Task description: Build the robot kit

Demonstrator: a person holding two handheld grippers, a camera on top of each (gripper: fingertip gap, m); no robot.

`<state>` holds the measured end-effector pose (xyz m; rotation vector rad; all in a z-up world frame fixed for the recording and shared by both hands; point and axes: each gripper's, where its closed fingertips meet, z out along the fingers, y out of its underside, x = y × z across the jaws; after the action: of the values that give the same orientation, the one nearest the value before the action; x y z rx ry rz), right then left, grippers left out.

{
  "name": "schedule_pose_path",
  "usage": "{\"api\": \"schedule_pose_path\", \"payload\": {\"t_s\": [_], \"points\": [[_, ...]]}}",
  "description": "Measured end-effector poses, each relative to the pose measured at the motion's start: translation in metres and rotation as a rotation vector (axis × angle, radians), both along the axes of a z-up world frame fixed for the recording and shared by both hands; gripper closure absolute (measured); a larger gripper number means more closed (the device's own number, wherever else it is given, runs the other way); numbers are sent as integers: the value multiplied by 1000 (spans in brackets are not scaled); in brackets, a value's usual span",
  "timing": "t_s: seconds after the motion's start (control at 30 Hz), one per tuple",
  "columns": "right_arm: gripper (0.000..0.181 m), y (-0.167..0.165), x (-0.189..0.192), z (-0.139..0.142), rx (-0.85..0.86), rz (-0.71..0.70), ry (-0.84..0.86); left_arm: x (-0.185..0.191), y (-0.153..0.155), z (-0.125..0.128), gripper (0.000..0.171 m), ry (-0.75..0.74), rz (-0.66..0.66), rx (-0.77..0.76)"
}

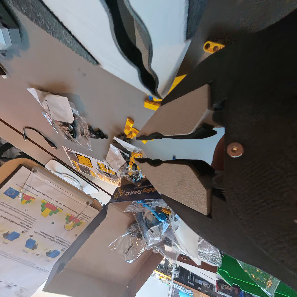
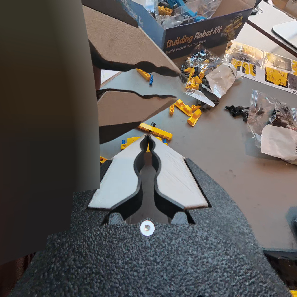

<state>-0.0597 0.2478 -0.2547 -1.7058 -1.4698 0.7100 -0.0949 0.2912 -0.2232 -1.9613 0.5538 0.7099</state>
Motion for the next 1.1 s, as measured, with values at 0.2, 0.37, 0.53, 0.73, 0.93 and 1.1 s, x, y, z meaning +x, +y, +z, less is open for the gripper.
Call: {"api": "schedule_pose_path", "payload": {"t_s": [0.2, 0.37, 0.53, 0.73, 0.93, 1.1], "points": [[181, -2, 0, -9, -27, 12, -26, -3, 0, 0, 152, -121, 26, -29], [181, -1, 0, -2, -16, 4, -1, 7, -5, -2, 152, -97, -3, -44], [169, 1, 1, 9, -3, 8, 53, -8, -3, -13, 135, -131, 46, -77], [128, 20, 10, 35, 41, -32, 146, -27, -13, -19, 87, -243, 63, -128], [116, 29, 29, 40, -115, 7, 142, -18, -46, -33, 78, -557, -22, -315], [119, 10, 21, 18, -26, 90, 26, -37, -41, -26, 84, -288, 100, -188]]}}
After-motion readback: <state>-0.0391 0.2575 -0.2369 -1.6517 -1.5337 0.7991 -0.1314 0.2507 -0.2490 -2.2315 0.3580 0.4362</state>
